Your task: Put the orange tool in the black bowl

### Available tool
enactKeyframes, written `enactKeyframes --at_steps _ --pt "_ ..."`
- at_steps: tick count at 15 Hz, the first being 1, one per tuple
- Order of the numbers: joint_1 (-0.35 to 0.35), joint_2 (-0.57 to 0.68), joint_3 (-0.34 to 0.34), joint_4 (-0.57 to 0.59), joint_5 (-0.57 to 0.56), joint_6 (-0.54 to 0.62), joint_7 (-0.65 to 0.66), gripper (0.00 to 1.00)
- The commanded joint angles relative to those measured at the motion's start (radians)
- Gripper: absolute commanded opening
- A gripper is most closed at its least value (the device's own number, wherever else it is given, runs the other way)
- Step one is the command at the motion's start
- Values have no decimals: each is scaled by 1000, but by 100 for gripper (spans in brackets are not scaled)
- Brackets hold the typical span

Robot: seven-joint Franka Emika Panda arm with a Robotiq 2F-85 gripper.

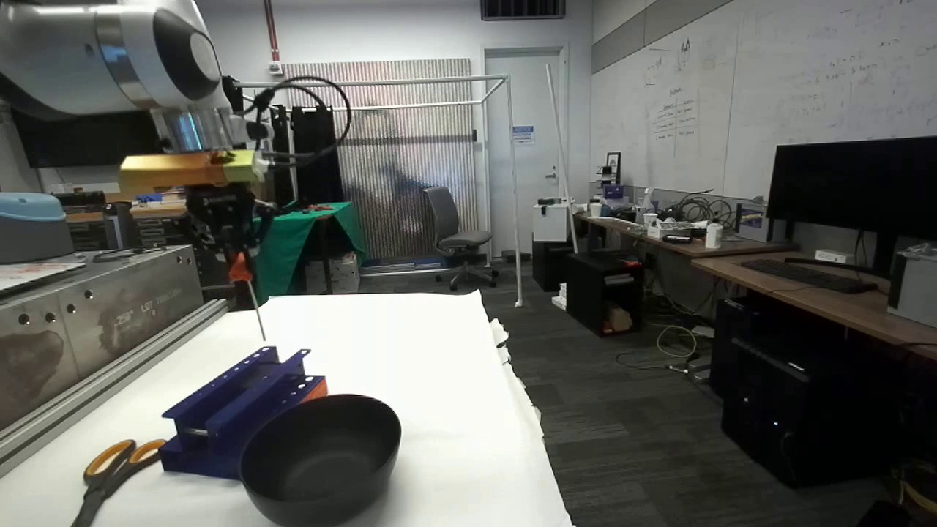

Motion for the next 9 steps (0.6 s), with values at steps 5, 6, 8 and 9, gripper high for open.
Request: enactKeyframes --at_steps 5,6,8,9 --pt "-44 -243 -38 -46 -150 -422 238 5" --pt "-59 -241 -47 -60 -162 -453 255 5" --pt "-85 -210 -63 -65 -150 -527 269 5" --pt "-97 -185 -72 -65 -134 -562 270 5"
